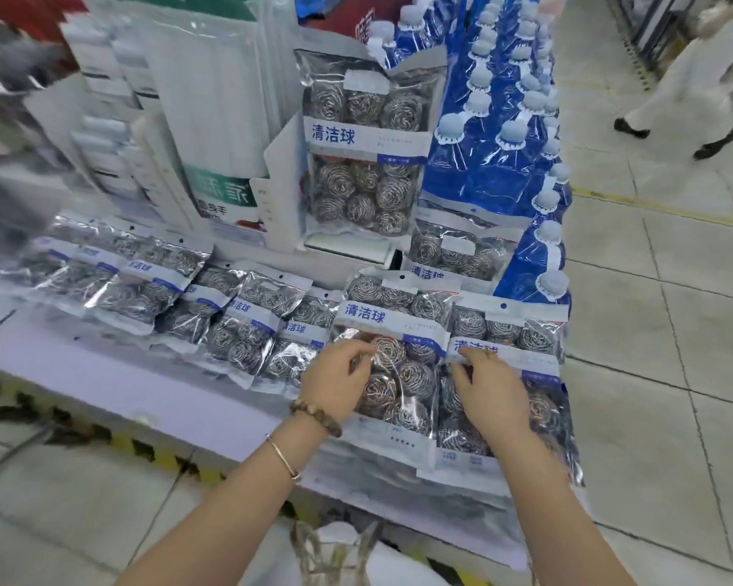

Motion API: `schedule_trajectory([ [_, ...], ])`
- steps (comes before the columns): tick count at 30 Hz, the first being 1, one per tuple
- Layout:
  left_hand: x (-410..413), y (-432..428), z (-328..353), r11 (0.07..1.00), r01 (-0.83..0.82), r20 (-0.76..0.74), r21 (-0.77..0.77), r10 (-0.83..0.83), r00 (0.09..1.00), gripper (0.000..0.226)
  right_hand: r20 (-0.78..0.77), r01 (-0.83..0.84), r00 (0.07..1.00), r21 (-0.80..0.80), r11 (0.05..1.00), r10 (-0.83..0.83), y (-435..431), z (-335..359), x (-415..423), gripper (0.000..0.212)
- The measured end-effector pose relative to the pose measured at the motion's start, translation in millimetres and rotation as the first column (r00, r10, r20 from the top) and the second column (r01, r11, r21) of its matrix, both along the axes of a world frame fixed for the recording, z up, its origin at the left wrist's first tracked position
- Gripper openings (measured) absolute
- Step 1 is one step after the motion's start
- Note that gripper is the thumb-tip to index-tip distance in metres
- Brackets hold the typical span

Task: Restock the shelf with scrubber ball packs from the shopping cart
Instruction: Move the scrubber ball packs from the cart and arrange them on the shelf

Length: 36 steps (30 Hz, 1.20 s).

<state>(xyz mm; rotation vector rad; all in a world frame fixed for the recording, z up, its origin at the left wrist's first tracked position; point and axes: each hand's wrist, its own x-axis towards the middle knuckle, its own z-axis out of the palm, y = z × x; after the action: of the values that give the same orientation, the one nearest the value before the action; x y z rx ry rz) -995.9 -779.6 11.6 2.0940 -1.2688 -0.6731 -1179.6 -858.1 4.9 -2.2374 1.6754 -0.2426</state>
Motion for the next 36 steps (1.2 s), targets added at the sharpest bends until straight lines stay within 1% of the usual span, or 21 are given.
schedule_trajectory([
  [3,17.0,29.3,3.7,0.982,-0.182,-0.131,-0.056,0.173,0.976,0.018,0.123,-0.064,0.991,0.026,0.998,0.06,9.8,2.1,25.3,0.029],
  [5,30.3,52.9,4.0,0.955,-0.284,-0.173,-0.089,0.266,0.948,0.018,0.184,-0.117,0.977,0.052,0.992,0.106,16.2,0.9,45.9,0.029],
  [8,48.6,92.0,-0.4,0.925,-0.37,-0.115,-0.084,0.36,0.926,0.019,0.244,-0.247,0.944,0.073,0.966,0.223,29.8,-2.8,79.4,0.03],
  [9,53.8,105.0,-1.1,0.91,-0.406,-0.117,-0.089,0.395,0.911,0.02,0.252,-0.298,0.929,0.077,0.951,0.27,35.8,-4.6,90.9,0.029],
  [12,67.7,143.6,-3.1,0.831,-0.549,-0.156,-0.096,0.532,0.832,0.023,0.28,-0.443,0.87,0.087,0.892,0.405,56.3,-10.9,125.0,0.026],
  [16,87.3,195.4,-7.3,0.716,-0.696,-0.15,-0.049,0.683,0.714,0.019,0.316,-0.6,0.78,0.137,0.788,0.54,90.0,-16.2,172.2,0.028],
  [19,107.2,234.7,-12.4,0.644,-0.765,-0.122,-0.036,0.756,0.643,0.019,0.342,-0.703,0.694,0.128,0.7,0.634,118.9,-14.0,209.3,0.029],
  [22,133.5,269.7,-16.4,0.56,-0.828,-0.12,-0.03,0.821,0.559,0.02,0.335,-0.765,0.634,0.14,0.629,0.697,145.1,-13.7,248.5,0.029],
  [25,167.2,304.1,-20.0,0.52,-0.854,-0.108,-0.018,0.848,0.519,0.018,0.331,-0.815,0.573,0.132,0.565,0.749,173.6,-14.1,293.9,0.029],
  [28,205.2,341.8,-21.4,0.472,-0.882,-0.112,0.007,0.876,0.468,0.018,0.319,-0.833,0.55,0.148,0.533,0.772,208.7,-13.0,341.1,0.027],
  [31,242.2,377.1,-21.6,0.432,-0.902,-0.113,0.026,0.897,0.426,0.024,0.298,-0.858,0.512,0.148,0.491,0.806,245.8,-12.8,386.5,0.027],
  [34,272.1,409.9,-25.8,0.411,-0.911,-0.108,0.036,0.908,0.405,0.025,0.309,-0.866,0.5,0.193,0.462,0.809,280.0,-15.2,426.8,0.029],
  [36,289.4,430.2,-29.6,0.378,-0.924,-0.108,0.046,0.922,0.372,0.024,0.34,-0.872,0.489,0.206,0.444,0.803,299.3,-19.3,451.6,0.032],
])
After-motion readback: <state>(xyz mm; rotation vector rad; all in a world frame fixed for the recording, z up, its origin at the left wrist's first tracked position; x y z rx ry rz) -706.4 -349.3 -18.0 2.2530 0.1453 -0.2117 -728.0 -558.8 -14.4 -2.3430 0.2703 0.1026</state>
